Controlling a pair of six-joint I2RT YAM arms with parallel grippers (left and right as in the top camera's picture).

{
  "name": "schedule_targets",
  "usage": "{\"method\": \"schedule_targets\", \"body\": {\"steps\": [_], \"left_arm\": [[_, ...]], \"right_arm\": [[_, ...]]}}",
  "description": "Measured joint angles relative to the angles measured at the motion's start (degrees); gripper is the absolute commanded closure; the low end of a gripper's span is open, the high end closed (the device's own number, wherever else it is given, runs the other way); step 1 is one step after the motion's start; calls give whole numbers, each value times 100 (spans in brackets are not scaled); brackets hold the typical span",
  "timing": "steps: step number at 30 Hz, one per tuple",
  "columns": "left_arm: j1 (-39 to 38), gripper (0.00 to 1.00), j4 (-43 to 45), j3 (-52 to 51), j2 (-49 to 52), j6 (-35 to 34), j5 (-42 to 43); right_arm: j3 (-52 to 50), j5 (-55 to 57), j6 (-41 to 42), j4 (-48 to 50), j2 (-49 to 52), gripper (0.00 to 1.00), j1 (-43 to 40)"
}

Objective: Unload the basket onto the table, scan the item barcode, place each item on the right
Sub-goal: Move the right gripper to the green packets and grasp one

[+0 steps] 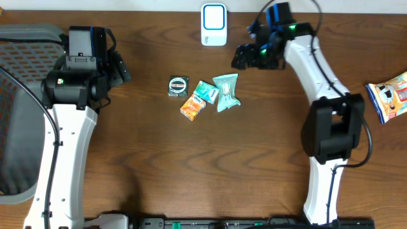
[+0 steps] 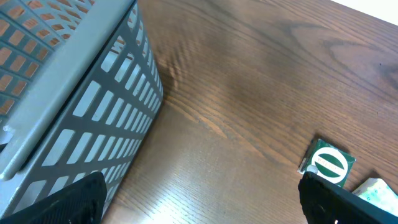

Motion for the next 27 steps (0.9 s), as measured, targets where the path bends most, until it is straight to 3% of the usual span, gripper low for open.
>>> {"method": "schedule_targets", "body": {"steps": [3,6,12,19,27], "left_arm": [[0,2,-2,0,0,0,0],[0,2,-2,0,0,2,0],[0,2,0,0,0,0,0],[0,2,0,0,0,0,0],[0,2,0,2,0,0,0]], "right_arm": [[-9,339,-17,-92,0,31,267],[-15,527,-35,-199,0,48,439],[-26,745,-37,-444,0,62,590],[-76,787,-28,-378,0,71,887],[-791,811,-7,-48,0,71,1130]]}}
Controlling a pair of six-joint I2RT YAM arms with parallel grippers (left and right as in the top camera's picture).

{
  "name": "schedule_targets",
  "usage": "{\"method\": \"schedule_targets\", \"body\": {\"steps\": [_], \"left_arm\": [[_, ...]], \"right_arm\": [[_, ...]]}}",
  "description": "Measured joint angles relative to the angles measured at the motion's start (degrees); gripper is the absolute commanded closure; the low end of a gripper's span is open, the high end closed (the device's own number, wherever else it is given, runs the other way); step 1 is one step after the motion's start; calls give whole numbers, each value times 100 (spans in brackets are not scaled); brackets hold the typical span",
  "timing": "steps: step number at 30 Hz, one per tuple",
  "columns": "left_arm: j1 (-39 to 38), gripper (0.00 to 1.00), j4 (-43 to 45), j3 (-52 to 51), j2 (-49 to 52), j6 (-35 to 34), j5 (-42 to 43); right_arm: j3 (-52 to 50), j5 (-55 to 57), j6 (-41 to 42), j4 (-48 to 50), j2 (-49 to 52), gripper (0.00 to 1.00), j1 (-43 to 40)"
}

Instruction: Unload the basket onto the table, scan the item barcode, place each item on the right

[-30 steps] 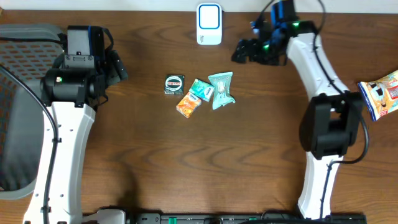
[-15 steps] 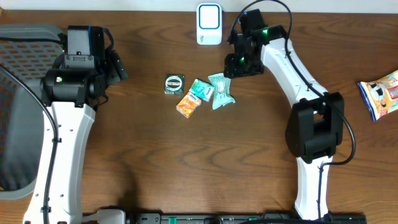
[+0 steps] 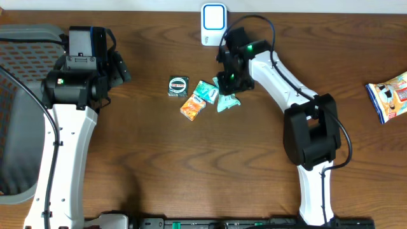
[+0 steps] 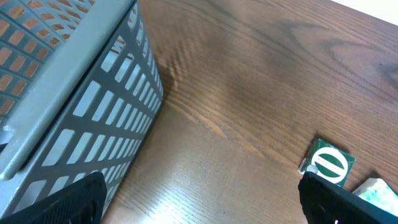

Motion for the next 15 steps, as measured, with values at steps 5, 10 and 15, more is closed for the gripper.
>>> {"method": "schedule_targets", "body": {"steps": [5,10,15], "left_arm": [[0,2,0,0,0,0,0],[0,2,-2,-2,0,2,0],[0,2,0,0,0,0,0]], "right_arm": [[-245,63,13,251,0,76,2],[-258,922,48,96,-31,74,15],[-260,2262,133,-223,-33,70,-4]]}}
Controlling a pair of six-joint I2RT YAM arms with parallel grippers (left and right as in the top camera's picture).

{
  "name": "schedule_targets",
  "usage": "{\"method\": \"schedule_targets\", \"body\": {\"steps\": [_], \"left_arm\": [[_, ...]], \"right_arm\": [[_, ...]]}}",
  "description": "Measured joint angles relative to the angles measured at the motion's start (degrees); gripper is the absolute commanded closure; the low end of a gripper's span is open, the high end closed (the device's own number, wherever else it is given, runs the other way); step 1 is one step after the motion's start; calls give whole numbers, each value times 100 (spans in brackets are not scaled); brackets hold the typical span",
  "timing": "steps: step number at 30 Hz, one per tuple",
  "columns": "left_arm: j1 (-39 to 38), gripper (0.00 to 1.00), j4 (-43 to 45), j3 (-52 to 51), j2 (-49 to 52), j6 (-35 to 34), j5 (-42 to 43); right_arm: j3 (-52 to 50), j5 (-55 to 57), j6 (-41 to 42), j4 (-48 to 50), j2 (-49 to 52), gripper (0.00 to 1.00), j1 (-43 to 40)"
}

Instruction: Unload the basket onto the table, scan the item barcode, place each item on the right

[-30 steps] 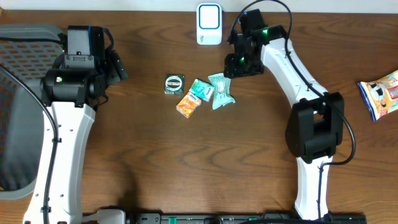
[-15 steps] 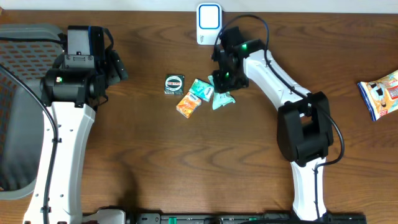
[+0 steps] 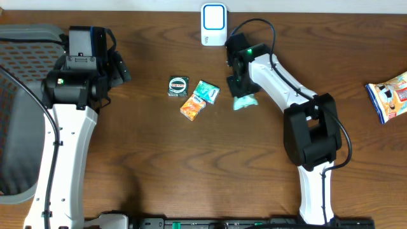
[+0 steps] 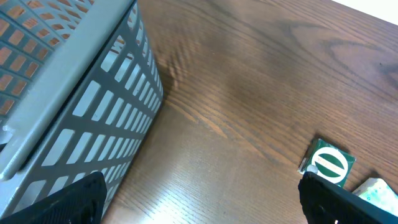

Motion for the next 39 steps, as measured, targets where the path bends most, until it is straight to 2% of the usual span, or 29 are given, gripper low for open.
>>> {"method": "schedule_targets", "body": {"steps": [4,11,24,29,39], "left_arm": [[0,2,0,-2,0,2,0],[0,2,0,-2,0,0,0],[0,2,0,0,0,0,0],[0,2,-2,-2,0,2,0],[0,2,0,-2,0,0,0]], "right_arm": [[59,538,24,-254,0,67,-42],[621,796,26,-424,0,57,2],[507,905,28,-284,0,56,603],[85,1329,129,-96,0,53,715],[-411,2022,433,247,0,54,721]]}}
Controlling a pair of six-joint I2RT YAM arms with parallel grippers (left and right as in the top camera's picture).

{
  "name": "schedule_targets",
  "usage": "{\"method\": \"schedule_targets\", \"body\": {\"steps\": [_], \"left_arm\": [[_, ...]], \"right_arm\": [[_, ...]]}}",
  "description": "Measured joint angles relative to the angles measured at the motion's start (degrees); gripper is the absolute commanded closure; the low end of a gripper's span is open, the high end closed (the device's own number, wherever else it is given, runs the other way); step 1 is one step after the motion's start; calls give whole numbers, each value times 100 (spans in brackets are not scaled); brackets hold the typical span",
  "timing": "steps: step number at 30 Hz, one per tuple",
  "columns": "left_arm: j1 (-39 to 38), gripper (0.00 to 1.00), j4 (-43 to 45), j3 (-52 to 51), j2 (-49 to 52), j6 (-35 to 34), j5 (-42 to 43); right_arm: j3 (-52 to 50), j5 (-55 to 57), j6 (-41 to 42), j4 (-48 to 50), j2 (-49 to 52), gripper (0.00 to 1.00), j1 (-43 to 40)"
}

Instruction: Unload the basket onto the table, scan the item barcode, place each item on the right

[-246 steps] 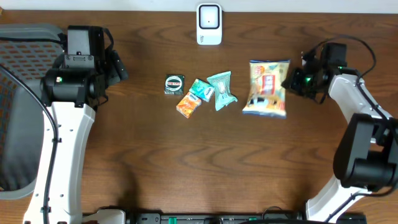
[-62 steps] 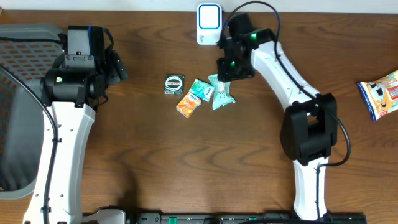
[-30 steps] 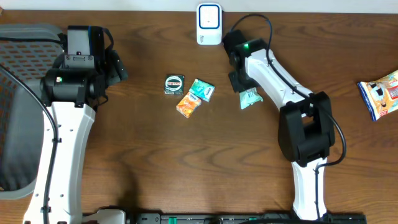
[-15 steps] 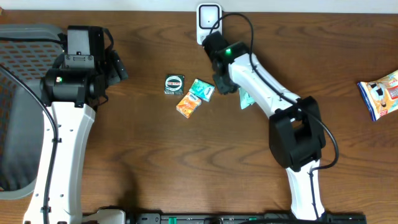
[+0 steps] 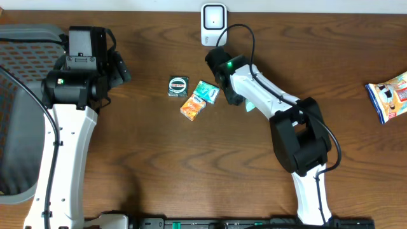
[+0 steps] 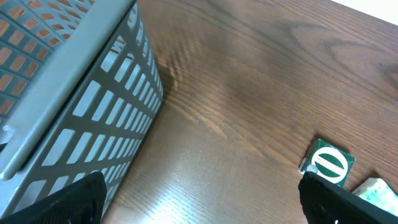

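Observation:
The white barcode scanner (image 5: 214, 24) stands at the table's far edge. Just in front of it my right gripper (image 5: 233, 95) points down beside the item pile. It is shut on a teal packet (image 5: 249, 106), of which only a corner shows past the arm. A green round tin (image 5: 179, 86) (image 6: 330, 163), a small teal packet (image 5: 206, 91) and an orange packet (image 5: 193, 107) lie left of it. My left gripper (image 6: 199, 205) hangs open and empty over bare wood at the far left, its dark fingertips (image 6: 78, 199) wide apart.
A grey mesh basket (image 5: 19, 95) (image 6: 74, 87) fills the left edge, close to my left arm. A white and blue snack bag (image 5: 389, 95) lies at the right edge. The wood table (image 5: 159, 165) stretches toward the front.
My right arm has swung left, its wrist now nearer the scanner. The teal packet is mostly hidden under it. The scanner's face looks white rather than blue. The left arm is unchanged.
My right gripper was first right of the scanner, apart from the pile. Then it was down on the large teal packet at the pile's right. Then that packet was under the gripper, clear of the pile, and now it shows partly beside the arm below the scanner.

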Motion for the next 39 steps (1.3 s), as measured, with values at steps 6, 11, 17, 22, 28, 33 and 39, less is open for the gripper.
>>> {"method": "schedule_targets", "body": {"steps": [6,11,17,22,28,33,39], "left_arm": [[0,2,0,2,0,0,0],[0,2,0,2,0,0,0],[0,2,0,2,0,0,0],[0,2,-2,0,0,0,0],[0,2,0,0,0,2,0],[0,2,-2,0,0,0,0],[0,2,0,0,0,2,0]], "right_arm": [[-457,155,33,415,0,73,0],[-518,343,83,463,-24,99,0],[-391,94,87,297,-55,99,-7],[304,-951,-57,-120,-55,99,-76],[942,-2907,-542,-310,-55,99,-520],[935,-4197,-798,-433,-55,98,-1189],[870,-4533,-909,-474,-55,80,-1499]]}}
